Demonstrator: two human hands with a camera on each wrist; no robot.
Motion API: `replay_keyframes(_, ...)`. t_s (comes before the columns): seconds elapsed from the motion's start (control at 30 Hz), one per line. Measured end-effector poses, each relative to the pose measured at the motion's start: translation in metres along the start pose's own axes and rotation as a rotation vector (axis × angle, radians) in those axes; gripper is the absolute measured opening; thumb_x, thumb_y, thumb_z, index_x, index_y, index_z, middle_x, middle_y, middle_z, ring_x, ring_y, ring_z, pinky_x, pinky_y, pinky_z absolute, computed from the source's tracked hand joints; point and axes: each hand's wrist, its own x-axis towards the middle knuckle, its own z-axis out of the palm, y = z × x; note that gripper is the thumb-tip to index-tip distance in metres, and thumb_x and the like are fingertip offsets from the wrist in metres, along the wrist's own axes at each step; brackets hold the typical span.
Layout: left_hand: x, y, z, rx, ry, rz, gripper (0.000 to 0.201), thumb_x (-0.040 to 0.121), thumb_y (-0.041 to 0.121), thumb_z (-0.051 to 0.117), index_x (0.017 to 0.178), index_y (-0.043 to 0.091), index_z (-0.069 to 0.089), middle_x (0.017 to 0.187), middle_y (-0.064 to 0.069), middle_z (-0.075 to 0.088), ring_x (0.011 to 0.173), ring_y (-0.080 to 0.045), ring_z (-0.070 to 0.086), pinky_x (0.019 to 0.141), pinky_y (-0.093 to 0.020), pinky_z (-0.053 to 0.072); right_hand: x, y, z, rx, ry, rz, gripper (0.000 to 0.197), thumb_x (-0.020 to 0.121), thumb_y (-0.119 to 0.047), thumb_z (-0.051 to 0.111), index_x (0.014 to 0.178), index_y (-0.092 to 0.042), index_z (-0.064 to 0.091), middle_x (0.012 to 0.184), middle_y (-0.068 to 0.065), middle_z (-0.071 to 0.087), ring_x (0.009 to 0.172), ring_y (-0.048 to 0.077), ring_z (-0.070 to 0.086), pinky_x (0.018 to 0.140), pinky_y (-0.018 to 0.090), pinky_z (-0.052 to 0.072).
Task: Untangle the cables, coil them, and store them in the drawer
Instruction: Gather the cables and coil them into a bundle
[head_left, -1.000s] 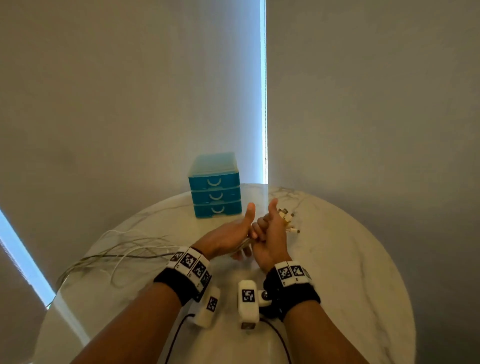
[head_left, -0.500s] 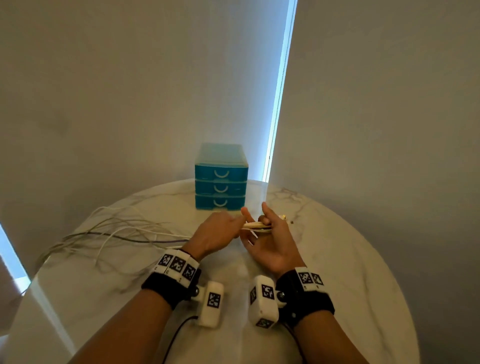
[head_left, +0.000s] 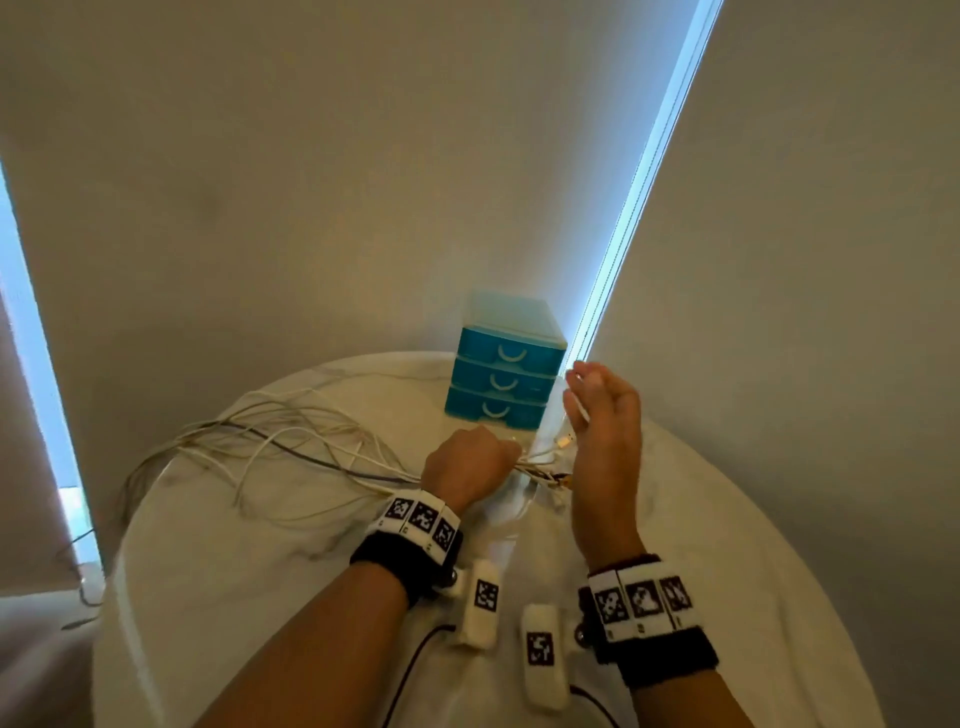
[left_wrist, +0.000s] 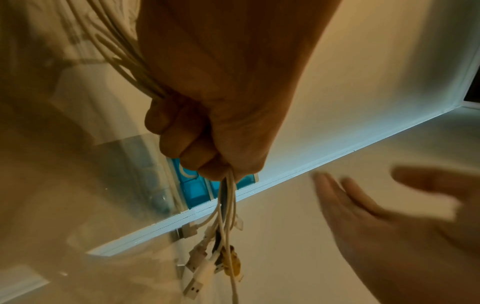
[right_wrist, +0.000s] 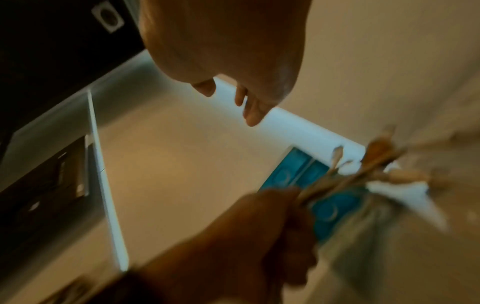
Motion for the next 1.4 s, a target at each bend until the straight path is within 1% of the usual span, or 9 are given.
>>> replay_keyframes(0.17,0.0,-0.002,-0.008,-0.028,-0.051,0.04,0.025,0.105,0.032,0.051,0.095,0.016,0.067,0.12,-0.014,0.071,0.112,-0.034,0.066,0.084,-0.034,0.042,0.02,0.045,0.034,-0.258,-0.174,0.259,0.046,0.103,-0.065,0.042,0.128,-0.028,0.057,0.125,-0.005,0.069,0.128,0.019,0.061,0.116,0.046,0.044)
replay_keyframes(0.37,-0.011,0.003,-0.028,-0.081,-0.064,0.22,0.027,0.107,0.017,0.051,0.093,0.007,0.072,0.109,-0.012,0.076,0.099,-0.029,0.069,0.094,-0.038,0.053,0.024,0.032,0.02,-0.784,-0.533,0.07,0.067,0.108,-0.069,0.015,0.112,-0.022,0.062,0.079,-0.004,0.068,0.065,0.001,0.066,0.071,0.026,0.053)
replay_keyframes(0.57,-0.011,0.003,-0.038,-0.082,-0.071,0.195,0.032,0.098,0.026,0.058,0.066,0.023,0.059,0.076,0.002,0.065,0.087,-0.027,0.069,0.08,-0.039,0.053,0.033,0.013,0.019,-1.007,-0.668,0.012,0.091,0.102,-0.079,0.004,0.081,-0.023,0.073,0.071,-0.005,0.071,0.078,0.011,0.07,0.098,0.04,0.056)
replay_keyframes(0.73,-0.011,-0.021,-0.082,-0.063,-0.095,0.26,0.047,0.11,0.041,0.044,0.092,0.008,0.072,0.096,-0.008,0.078,0.08,-0.025,0.071,0.073,-0.034,0.053,0.052,-0.017,0.003,-1.222,-0.789,0.055,0.079,0.099,-0.083,0.02,0.059,-0.027,0.058,0.057,-0.01,0.064,0.063,0.009,0.061,0.081,0.03,0.049)
replay_keyframes(0.9,-0.001,-0.05,-0.148,0.056,-0.085,0.167,0.081,0.098,0.083,0.032,0.083,0.015,0.073,0.074,-0.001,0.068,0.059,-0.018,0.055,0.065,-0.029,0.047,0.094,-0.038,-0.016,-1.368,-0.524,-0.139,0.092,0.089,-0.091,0.026,0.057,-0.011,0.056,0.054,0.005,0.05,0.052,0.022,0.056,0.063,0.034,0.053)
replay_keyframes(1.0,-0.006,-0.092,-0.182,-0.109,-0.178,0.12,0.079,0.085,0.088,0.051,0.093,0.011,0.071,0.062,0.004,0.052,0.052,-0.013,0.043,0.057,-0.026,0.041,0.124,-0.052,-0.045,-1.577,-0.297,-0.289,0.071,0.099,-0.066,0.023,0.105,-0.016,0.073,0.064,0.008,0.056,0.057,0.029,0.059,0.057,0.035,0.05)
replay_keyframes(1.13,-0.018,-0.145,-0.192,-0.384,-0.272,0.06,0.068,0.082,0.086,0.051,0.077,0.018,0.054,0.063,0.003,0.039,0.046,-0.012,0.036,0.049,-0.024,0.036,0.135,-0.056,-0.071,-1.135,0.051,0.035,0.065,0.097,-0.064,0.054,0.07,-0.007,0.069,0.077,0.019,0.066,0.078,0.039,0.066,0.072,0.04,0.049)
replay_keyframes(1.27,-0.01,-0.144,-0.181,-0.719,-0.227,-0.09,0.063,0.096,0.083,0.029,0.071,0.027,0.044,0.063,0.007,0.029,0.045,-0.007,0.019,0.037,-0.019,0.017,0.118,-0.031,-0.047,-0.864,0.072,0.305,0.092,0.088,-0.085,0.053,0.101,0.004,0.075,0.112,0.03,0.073,0.098,0.044,0.068,0.088,0.043,0.052)
replay_keyframes(1.4,0.005,-0.117,-0.187,-0.658,0.107,-0.099,0.05,0.112,0.057,0.038,0.075,0.026,0.049,0.058,0.01,0.037,0.044,-0.008,0.024,0.042,-0.021,0.019,0.092,-0.006,-0.014,-0.711,-0.046,0.367,0.143,0.045,-0.118,0.023,0.108,-0.001,0.076,0.091,0.017,0.073,0.077,0.035,0.068,0.074,0.04,0.053)
